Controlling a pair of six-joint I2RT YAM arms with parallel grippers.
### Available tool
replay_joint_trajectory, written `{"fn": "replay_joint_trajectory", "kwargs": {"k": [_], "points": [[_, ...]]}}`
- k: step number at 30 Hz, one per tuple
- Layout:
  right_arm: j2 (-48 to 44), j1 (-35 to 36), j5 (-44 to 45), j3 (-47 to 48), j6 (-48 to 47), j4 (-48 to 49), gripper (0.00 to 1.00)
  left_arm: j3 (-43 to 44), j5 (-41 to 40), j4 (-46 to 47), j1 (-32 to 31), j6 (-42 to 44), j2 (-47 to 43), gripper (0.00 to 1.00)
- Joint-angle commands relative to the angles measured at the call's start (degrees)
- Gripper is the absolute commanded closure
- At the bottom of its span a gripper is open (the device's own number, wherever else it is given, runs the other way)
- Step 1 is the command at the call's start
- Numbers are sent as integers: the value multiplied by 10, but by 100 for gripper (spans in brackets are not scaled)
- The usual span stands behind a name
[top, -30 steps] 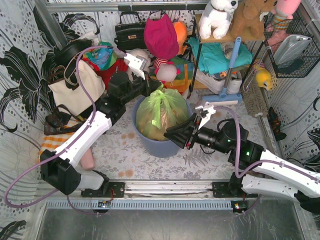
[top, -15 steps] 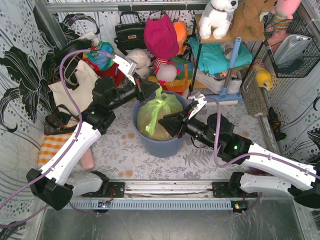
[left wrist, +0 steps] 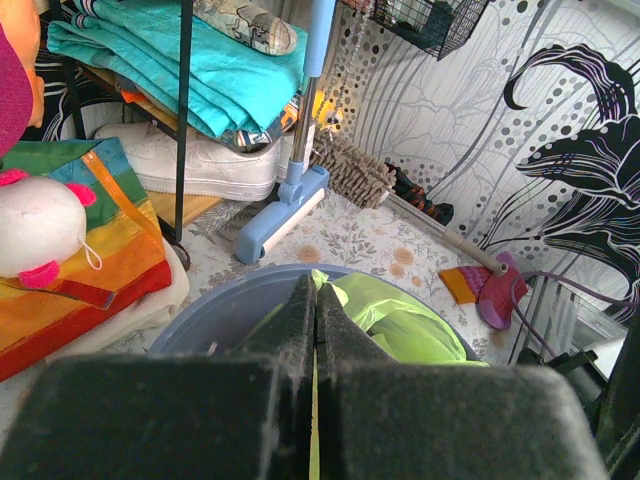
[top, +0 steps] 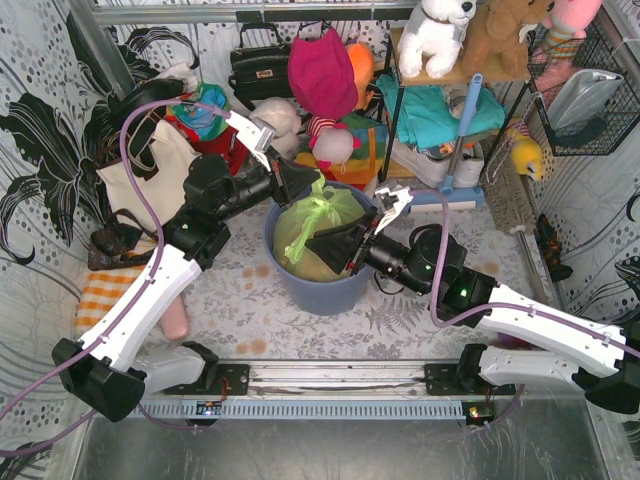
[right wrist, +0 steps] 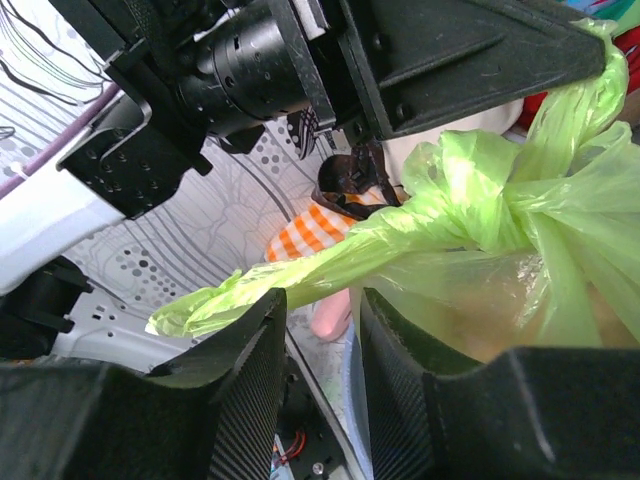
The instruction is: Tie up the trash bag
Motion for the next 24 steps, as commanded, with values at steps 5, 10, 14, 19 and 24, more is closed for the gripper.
{"fn": "replay_joint_trajectory", "kwargs": {"k": [5, 10, 14, 19, 24], "points": [[12, -2, 11, 4, 34, 44, 63, -2, 7, 20, 4, -1, 0, 100], [33, -2, 10, 9, 45, 56, 64, -4, 5, 19, 3, -1, 1, 100], [54, -2, -2, 9, 66, 84, 63, -6, 5, 20, 4, -1, 2, 100], [76, -2, 3, 2, 104, 123, 56, -7, 5, 22, 4, 0, 2, 100], [87, -2, 13, -11, 128, 174, 46, -7, 7, 22, 3, 0, 1, 100]]}}
